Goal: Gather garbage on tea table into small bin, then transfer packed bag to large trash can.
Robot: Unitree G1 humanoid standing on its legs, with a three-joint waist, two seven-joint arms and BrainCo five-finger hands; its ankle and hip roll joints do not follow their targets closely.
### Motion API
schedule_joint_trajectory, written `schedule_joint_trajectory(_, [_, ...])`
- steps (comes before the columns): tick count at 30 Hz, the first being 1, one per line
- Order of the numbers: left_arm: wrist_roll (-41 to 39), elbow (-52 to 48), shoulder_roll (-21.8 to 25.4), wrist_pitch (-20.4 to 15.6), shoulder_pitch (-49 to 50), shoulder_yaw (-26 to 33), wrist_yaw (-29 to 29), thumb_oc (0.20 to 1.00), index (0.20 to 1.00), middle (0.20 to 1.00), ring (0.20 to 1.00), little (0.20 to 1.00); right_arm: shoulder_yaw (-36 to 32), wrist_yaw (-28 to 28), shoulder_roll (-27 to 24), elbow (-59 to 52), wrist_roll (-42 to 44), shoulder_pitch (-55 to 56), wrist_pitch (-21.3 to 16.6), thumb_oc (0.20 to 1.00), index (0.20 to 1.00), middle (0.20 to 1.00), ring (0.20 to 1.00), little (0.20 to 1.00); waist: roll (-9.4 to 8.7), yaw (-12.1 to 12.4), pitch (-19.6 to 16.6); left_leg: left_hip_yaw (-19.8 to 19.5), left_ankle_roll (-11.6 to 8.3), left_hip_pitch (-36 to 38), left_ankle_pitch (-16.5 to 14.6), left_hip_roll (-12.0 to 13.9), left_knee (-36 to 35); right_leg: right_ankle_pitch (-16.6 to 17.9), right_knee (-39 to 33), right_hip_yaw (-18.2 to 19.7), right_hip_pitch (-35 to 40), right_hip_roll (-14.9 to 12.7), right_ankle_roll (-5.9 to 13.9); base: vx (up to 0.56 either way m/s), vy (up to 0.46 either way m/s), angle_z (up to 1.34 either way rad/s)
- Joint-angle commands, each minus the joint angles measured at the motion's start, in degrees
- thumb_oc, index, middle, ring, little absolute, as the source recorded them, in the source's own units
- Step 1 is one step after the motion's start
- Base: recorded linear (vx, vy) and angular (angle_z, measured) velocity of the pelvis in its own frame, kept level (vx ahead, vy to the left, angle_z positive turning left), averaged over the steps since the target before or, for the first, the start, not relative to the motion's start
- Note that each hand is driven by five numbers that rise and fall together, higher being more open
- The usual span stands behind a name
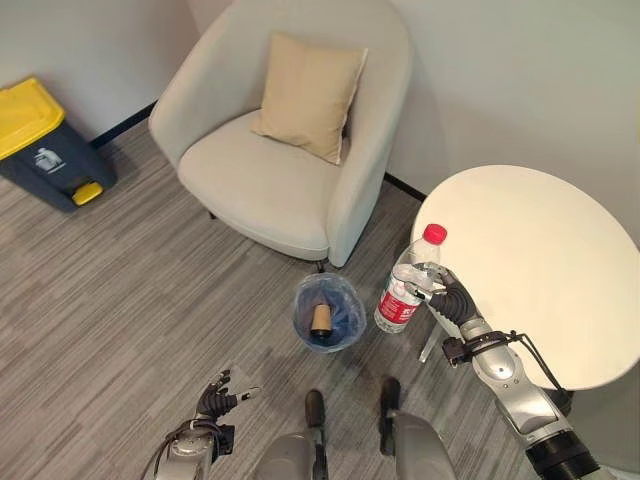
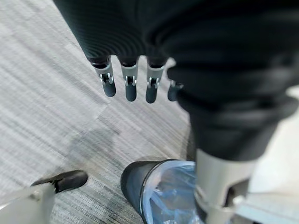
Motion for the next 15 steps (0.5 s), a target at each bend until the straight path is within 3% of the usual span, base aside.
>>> schedule_joint_trajectory(1, [1.9,-1.5,0.6,-1.1,0.1,0.2,0.1,1.0,1.0,1.0,1.0,1.0,-0.5,0.8,-2.9,-3.2,-0.5,-2.5,-3.0,0.2,0.2,0.2,0.2,0.2,0.69,0.4,-0.5,-2.3,-3.29,-3.2,-8.4,-0.1,8.6,-6.0,-1.9,-0.9,4.8,1.6,1.57,0.0,-0.05,0.37])
schedule_joint_trajectory(8, [0.9,-0.2,0.7,-1.3,-0.3,-0.6,0.8,1.0,1.0,1.0,1.0,1.0,3.7,-0.4,-2.9,-0.3,-0.9,-8.7,-3.1,0.2,0.2,0.2,0.2,0.2,1.13,2.4,1.7,-4.5,-4.89,-9.4,-7.4,-0.1,11.4,-5.7,-2.4,-3.9,2.3,0.8,0.61,-0.07,-0.08,0.24])
schedule_joint_trajectory(11, [-2.2,-1.2,1.0,-1.8,-3.3,-2.4,2.8,1.0,1.0,1.0,1.0,1.0,6.0,-4.1,-2.1,3.6,-1.3,-16.3,-2.6,0.2,0.2,0.2,0.2,0.2,2.27,4.1,4.9,-5.8,-5.62,-17.9,-7.2,-0.1,16.8,-7.6,4.1,-6.3,-5.3,-0.7,-0.6,-0.19,-0.085,0.27])
schedule_joint_trajectory(15, [-4.4,-2.2,0.6,-2.2,-5.2,-3.8,4.2,1.0,1.0,1.0,1.0,1.0,6.4,-7.3,-1.1,6.7,-1.8,-19.8,-1.6,0.2,0.2,0.2,0.2,0.2,3.12,4.9,6.3,-6.4,-5.59,-24.5,-7.2,-0.3,21.3,-9.4,10.3,-7.8,-11.7,-2.0,-1.42,-0.07,-0.025,0.39])
